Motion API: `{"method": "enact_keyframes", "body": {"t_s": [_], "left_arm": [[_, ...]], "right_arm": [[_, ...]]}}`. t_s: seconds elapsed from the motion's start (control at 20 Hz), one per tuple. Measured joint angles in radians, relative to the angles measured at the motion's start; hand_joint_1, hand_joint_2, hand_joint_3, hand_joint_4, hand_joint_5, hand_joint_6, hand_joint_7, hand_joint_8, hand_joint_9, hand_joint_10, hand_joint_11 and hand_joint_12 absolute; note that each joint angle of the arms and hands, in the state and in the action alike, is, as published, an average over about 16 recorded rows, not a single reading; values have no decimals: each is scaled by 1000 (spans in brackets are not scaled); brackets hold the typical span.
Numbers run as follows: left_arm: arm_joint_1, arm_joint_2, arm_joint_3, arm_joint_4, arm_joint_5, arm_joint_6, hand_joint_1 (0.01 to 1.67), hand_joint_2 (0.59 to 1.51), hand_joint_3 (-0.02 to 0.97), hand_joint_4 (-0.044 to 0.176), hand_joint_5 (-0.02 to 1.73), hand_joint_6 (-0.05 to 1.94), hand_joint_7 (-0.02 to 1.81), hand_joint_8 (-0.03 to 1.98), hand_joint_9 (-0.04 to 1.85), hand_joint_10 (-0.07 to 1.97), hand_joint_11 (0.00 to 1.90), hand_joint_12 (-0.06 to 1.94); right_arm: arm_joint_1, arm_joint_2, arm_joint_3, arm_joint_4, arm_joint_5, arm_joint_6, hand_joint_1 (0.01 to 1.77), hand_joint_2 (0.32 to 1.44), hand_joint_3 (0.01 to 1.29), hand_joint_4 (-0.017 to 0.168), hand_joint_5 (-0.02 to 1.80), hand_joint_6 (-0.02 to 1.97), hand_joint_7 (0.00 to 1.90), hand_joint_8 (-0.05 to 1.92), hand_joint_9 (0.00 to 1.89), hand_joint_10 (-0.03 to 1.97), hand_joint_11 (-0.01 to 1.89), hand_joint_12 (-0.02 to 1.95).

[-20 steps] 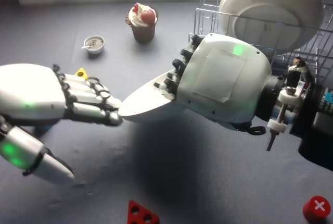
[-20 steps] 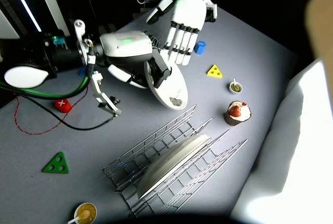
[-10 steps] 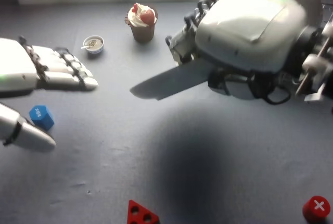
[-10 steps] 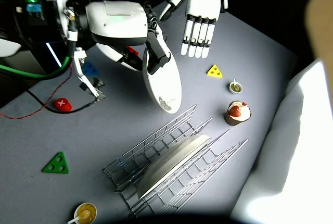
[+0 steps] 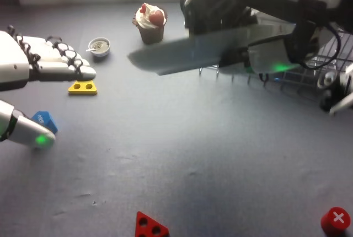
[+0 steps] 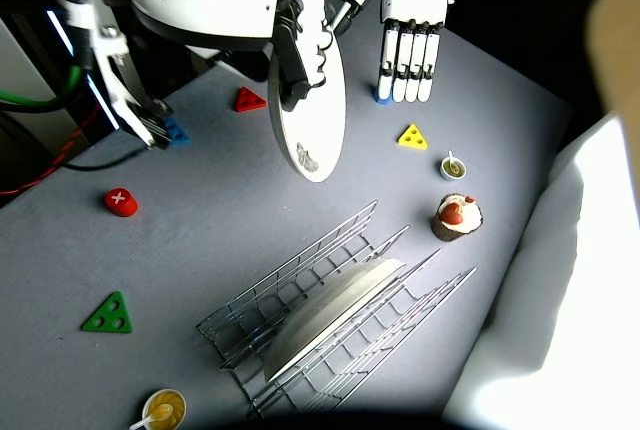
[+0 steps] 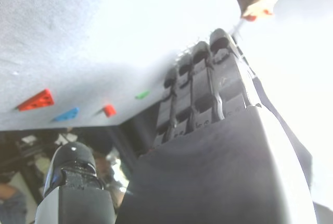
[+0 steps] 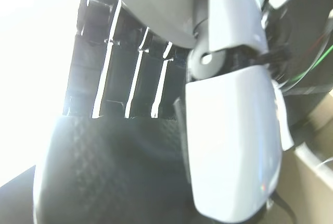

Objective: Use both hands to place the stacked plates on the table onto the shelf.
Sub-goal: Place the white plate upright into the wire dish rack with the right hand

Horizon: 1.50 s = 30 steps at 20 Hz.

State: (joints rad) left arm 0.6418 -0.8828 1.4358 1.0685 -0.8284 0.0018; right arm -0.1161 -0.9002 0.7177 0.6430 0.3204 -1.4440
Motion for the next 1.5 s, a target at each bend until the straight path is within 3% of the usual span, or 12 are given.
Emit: {"method": "enact_keyframes", "body": {"t_s": [0.25, 0.4, 0.6, 0.95, 1.5], "left_arm": [[0, 8, -15, -7, -3, 0, 74, 1023, 5, -1, 98, 17, 143, -6, 127, 8, 150, 15], [0, 12, -21, -6, -1, 0, 74, 1022, 5, -1, 102, 17, 144, -6, 127, 9, 149, 16], [0, 20, -29, 5, -2, 0, 74, 1020, 5, 0, 106, 17, 143, -6, 126, 9, 149, 16], [-21, 39, -24, 24, -2, 0, 75, 1015, 5, 0, 112, 17, 137, -6, 126, 9, 143, 16], [-43, 58, -29, 43, -9, -1, 75, 1018, 5, 2, 117, 17, 134, -6, 125, 9, 137, 16]], "right_arm": [[68, 36, 3, 171, -85, 50, 1470, 927, 11, -8, 932, 910, 1102, 565, 1208, 579, 1060, 1120], [91, 47, 19, 258, -129, 73, 1482, 932, 11, -9, 932, 905, 1103, 550, 1202, 574, 1040, 1228], [112, 56, 48, 341, -172, 90, 1486, 934, 11, -9, 933, 904, 1104, 544, 1194, 580, 1030, 1225], [124, 75, 115, 452, -223, 87, 1490, 936, 12, -9, 938, 904, 1124, 498, 1199, 562, 1030, 1251], [124, 111, 174, 496, -273, 64, 1491, 943, 12, -9, 927, 904, 1125, 486, 1210, 553, 1026, 1253]]}}
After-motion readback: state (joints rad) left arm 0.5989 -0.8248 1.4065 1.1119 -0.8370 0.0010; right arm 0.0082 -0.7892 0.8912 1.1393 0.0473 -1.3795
